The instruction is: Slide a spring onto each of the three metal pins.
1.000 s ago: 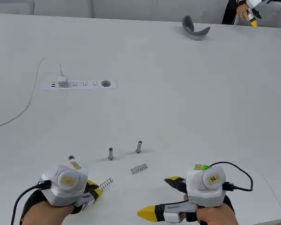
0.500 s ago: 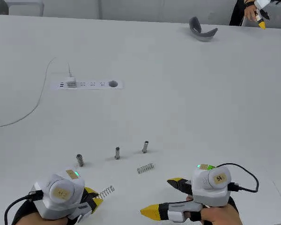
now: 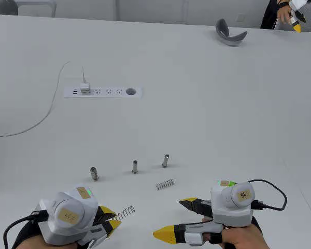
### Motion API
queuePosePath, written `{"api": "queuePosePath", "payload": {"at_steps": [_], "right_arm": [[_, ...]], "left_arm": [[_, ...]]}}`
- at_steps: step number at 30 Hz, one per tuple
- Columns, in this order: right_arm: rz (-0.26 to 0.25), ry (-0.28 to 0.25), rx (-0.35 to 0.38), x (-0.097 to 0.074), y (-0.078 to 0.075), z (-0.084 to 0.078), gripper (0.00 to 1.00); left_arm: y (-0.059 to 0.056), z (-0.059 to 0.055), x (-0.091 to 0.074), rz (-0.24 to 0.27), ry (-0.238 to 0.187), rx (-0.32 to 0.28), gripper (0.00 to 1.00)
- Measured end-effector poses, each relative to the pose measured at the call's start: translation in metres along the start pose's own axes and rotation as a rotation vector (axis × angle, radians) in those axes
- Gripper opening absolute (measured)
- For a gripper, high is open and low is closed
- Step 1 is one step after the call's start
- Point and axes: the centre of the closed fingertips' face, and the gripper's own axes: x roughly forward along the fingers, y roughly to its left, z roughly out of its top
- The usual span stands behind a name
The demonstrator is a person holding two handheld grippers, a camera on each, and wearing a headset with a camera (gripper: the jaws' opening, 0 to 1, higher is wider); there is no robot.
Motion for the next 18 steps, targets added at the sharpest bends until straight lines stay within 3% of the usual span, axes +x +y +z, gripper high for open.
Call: {"api": "queuePosePath", "payload": {"at_steps": [10,18], "right_arm": [[0.088,-0.047,0.071,0.005,0.016,0.008,0.73],[0.171,-0.103,0.16,0.005,0.029,0.02,0.54]], "left_arm": [[-0.017,0.013,0.007,-0.036,-0.017,0.033,0.1],[-0.031,0.028,0.013,-0.064,-0.034,0.078,0.1]]}}
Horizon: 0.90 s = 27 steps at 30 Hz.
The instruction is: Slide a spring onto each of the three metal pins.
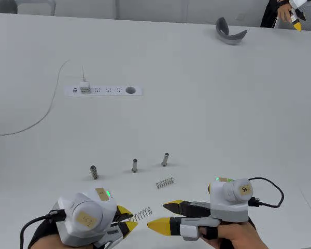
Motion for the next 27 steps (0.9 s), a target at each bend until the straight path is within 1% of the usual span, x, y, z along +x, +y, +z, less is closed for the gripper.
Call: {"api": "queuePosePath", "payload": {"at_steps": [2,6,11,19,22,27], "right_arm": [[0.017,-0.007,0.031,0.001,0.002,0.001,0.5],[0.047,-0.014,0.058,0.001,0.008,0.001,0.41],[0.066,-0.016,0.087,0.0,0.011,0.001,0.34],[0.087,-0.019,0.115,-0.002,0.015,0.0,0.27],[0.088,-0.015,0.118,-0.002,0.015,0.0,0.26],[0.093,-0.013,0.11,-0.003,0.016,0.001,0.2]], "left_arm": [[-0.003,0.003,0.001,-0.004,-0.003,0.013,0.1],[-0.01,0.009,0.003,-0.019,-0.012,0.03,0.1],[-0.014,0.012,0.005,-0.027,-0.016,0.043,0.1],[-0.017,0.017,0.005,-0.036,-0.022,0.065,0.1],[-0.017,0.016,0.004,-0.038,-0.019,0.07,0.1],[-0.018,0.014,0.005,-0.042,-0.013,0.079,0.1]]}}
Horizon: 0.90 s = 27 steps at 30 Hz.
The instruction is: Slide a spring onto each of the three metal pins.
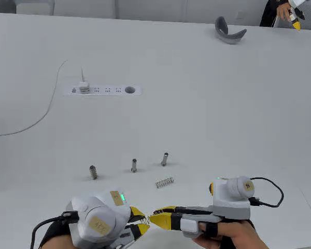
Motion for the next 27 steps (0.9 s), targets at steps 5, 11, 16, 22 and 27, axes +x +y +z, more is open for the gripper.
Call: {"api": "queuePosePath", "payload": {"at_steps": [5,11,16,22,27], "right_arm": [[0.008,0.011,-0.02,0.0004,0.0044,0.0002,0.15],[-0.005,0.028,-0.042,0.0017,0.005,-0.0003,0.12],[-0.026,0.064,-0.064,0.0041,0.0061,-0.0035,0.12],[-0.053,0.14,-0.14,0.0069,0.0071,-0.0072,0.12],[-0.061,0.187,-0.205,0.0051,0.0089,-0.0034,0.12]], "left_arm": [[-0.0001,-0.0002,0.0019,-0.002,0.003,0.009,0.1],[0.0019,-0.0023,0.005,-0.002,0.01,0.009,0.1],[0.0017,-0.0054,0.0062,-0.01,0.013,0.009,0.1],[0.0005,-0.0096,0.0078,-0.026,0.014,-0.003,0.1],[0.0016,-0.0056,0.0064,-0.044,-0.013,-0.015,0.1]]}}
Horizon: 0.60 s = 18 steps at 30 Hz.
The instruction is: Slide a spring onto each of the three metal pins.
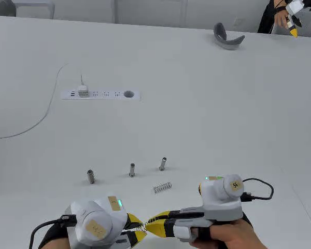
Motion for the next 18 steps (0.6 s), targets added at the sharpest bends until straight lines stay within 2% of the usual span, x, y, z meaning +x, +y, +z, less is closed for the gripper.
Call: {"api": "queuePosePath", "payload": {"at_steps": [9,18], "right_arm": [[-0.004,0.14,-0.183,-0.006,0.005,0.006,0.12],[0.034,0.248,-0.357,-0.007,0.012,0.004,0.12]], "left_arm": [[0.0,0.012,-0.001,-0.052,-0.051,0.024,0.1],[-0.006,0.018,-0.007,-0.103,-0.088,0.045,0.1]]}}
